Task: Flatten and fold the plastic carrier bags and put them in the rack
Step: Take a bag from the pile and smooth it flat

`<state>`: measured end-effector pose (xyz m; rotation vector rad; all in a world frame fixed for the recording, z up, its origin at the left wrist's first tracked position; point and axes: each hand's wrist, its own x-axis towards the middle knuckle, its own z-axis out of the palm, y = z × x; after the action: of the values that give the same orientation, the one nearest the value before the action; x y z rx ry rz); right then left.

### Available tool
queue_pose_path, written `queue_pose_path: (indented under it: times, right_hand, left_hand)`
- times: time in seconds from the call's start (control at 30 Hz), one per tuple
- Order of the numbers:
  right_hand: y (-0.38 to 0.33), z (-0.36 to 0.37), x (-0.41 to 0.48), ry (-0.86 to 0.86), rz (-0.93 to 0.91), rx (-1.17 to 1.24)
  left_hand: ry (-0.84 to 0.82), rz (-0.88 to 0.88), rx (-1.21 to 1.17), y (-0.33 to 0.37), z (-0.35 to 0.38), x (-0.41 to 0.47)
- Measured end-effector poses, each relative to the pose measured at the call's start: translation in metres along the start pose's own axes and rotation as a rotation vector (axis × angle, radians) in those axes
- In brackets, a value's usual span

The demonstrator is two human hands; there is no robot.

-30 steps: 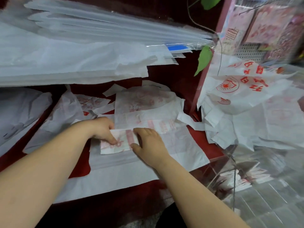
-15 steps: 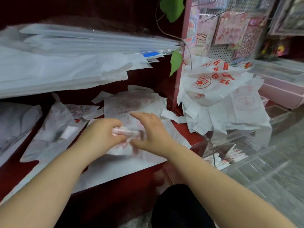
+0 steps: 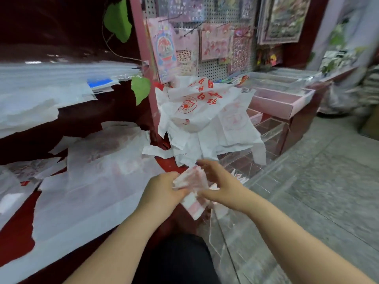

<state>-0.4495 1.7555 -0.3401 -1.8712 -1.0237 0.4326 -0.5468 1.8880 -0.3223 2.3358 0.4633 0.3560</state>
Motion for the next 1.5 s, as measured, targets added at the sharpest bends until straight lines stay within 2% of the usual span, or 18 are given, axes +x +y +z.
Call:
queue_pose_path:
  times: [0.13, 0.23, 0.33, 0.37, 0.43, 0.5, 0.6, 0.73, 0.87, 1.1, 1.2, 1.4, 1.5]
  right_hand:
    - [0.026, -0.049, -0.019, 0.014, 0.028, -0.180]
    - [0.044, -0.068, -0.022, 0.008, 0.047, -0.287]
    - [0.062, -0.080, -0.021, 0.016, 0.061, -0.284]
    - [0.069, -0.086, -0.020, 0.032, 0.078, -0.288]
    - [0.085, -0.100, -0.015, 0.127, 0.122, -0.287]
    - [0.105, -0.115, -0.010, 0.338, 0.154, -0.203]
    - [0.131, -0.130, -0.001, 0.600, 0.217, -0.006]
    - [0.163, -0.130, 0.012, 0.689, 0.273, 0.023]
    - [0.175, -0.127, 0.025, 0.621, 0.263, -0.047]
    - [0.183, -0.143, 0.036, 0.224, 0.425, -0.285]
    - [0.185, -0.140, 0.039, 0.117, 0.403, -0.372]
    - [0.186, -0.142, 0.035, 0.146, 0.356, -0.351]
    - [0.186, -0.138, 0.036, 0.177, 0.377, -0.430]
  left_hand:
    - [-0.135, 0.078, 0.145, 0.029, 0.050, 0.021]
    - [-0.176, 0.124, 0.192, 0.044, 0.078, 0.033]
    - [-0.135, 0.180, 0.231, 0.044, 0.097, 0.044]
    - [-0.057, 0.274, 0.265, 0.041, 0.102, 0.047]
    - [0.087, 0.466, 0.423, 0.030, 0.110, 0.056]
    - [0.168, 0.465, 0.552, 0.014, 0.117, 0.064]
    - [0.193, 0.418, 0.687, -0.008, 0.122, 0.070]
    - [0.241, 0.492, 0.641, -0.021, 0.125, 0.074]
    - [0.253, 0.549, 0.636, -0.027, 0.127, 0.076]
    - [0.243, 0.581, 0.641, -0.033, 0.129, 0.077]
    - [0.283, 0.587, 0.637, -0.036, 0.131, 0.076]
    - [0.286, 0.563, 0.619, -0.034, 0.134, 0.079]
    - [0.295, 0.564, 0.629, -0.033, 0.134, 0.079]
